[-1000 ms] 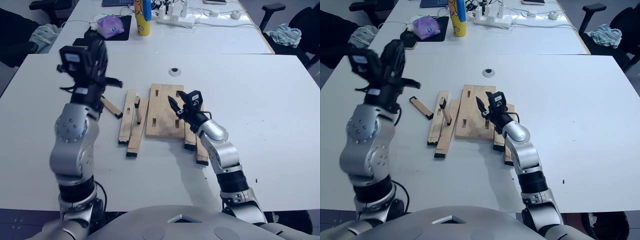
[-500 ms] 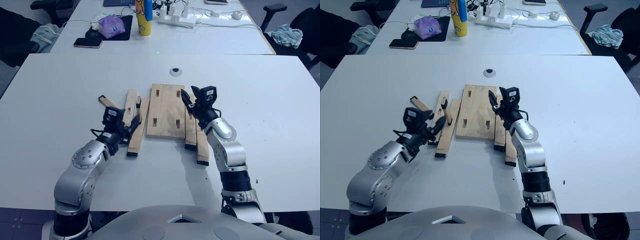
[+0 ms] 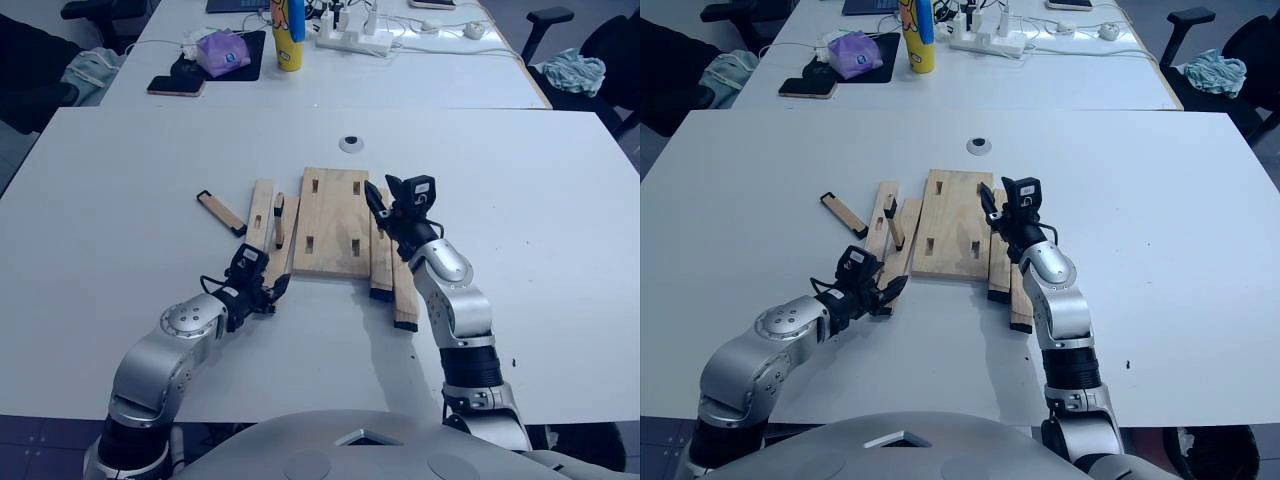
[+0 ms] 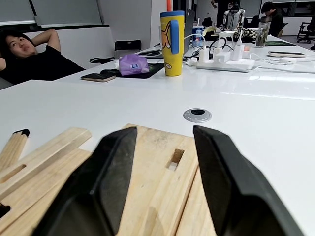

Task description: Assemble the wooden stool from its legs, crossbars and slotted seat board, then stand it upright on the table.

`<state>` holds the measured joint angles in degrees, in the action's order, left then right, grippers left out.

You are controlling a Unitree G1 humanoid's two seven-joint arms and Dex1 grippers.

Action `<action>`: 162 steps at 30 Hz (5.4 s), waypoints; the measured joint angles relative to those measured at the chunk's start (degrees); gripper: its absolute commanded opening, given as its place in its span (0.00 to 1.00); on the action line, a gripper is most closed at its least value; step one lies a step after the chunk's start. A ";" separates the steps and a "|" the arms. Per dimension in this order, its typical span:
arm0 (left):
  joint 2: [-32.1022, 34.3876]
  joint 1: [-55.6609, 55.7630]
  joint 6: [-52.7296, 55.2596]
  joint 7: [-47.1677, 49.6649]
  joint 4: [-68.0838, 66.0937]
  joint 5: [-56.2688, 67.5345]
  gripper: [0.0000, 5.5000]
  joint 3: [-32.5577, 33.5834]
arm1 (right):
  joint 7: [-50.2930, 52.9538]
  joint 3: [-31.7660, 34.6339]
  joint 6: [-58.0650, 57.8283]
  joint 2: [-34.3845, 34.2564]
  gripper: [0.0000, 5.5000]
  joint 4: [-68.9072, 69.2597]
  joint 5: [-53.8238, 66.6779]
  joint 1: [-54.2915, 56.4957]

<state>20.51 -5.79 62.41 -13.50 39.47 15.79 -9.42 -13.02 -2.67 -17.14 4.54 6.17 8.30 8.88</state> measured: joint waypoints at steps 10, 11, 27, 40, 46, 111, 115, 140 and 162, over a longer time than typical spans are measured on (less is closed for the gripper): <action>-4.58 1.22 4.62 2.61 -0.62 0.54 0.53 1.18 | -0.28 -0.11 -0.18 0.06 0.39 -1.83 0.02 1.68; -4.98 1.22 4.87 3.08 -0.59 0.55 0.53 1.41 | -0.33 -0.13 -0.19 0.06 0.39 -1.83 0.02 1.93; -4.51 2.47 6.81 4.56 -1.40 -0.24 0.53 1.81 | -0.17 -0.53 -0.17 -0.19 0.39 -1.83 -0.01 2.04; -3.14 6.24 11.92 2.98 -3.64 -0.03 0.53 -0.59 | 2.06 -0.52 -0.04 -1.64 0.39 -1.43 -0.15 0.86; -2.06 7.79 15.51 2.98 -4.19 -0.09 0.53 0.17 | 3.56 -0.47 0.27 -2.45 0.39 -0.81 -0.46 -0.19; 1.64 7.40 -53.32 -21.01 -22.06 -6.94 0.38 0.14 | 14.48 25.46 -33.90 -9.92 0.75 -7.27 65.19 15.54; 1.64 7.38 -53.83 -21.00 -22.23 -7.01 0.38 0.12 | 14.74 24.68 -33.77 -9.82 0.65 -7.26 65.21 15.52; 2.47 7.61 -51.38 -22.91 -22.84 -4.59 0.38 0.75 | 14.02 23.72 -33.05 -7.05 0.20 -6.94 68.55 14.32; 1.09 5.39 -54.32 -23.34 -21.22 0.04 0.87 3.73 | 13.49 23.78 -28.35 -4.86 0.20 -9.83 65.04 13.27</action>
<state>21.60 -0.40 8.09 -36.84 18.25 15.83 -5.69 0.47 21.11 -45.49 -0.32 -3.66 73.34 22.15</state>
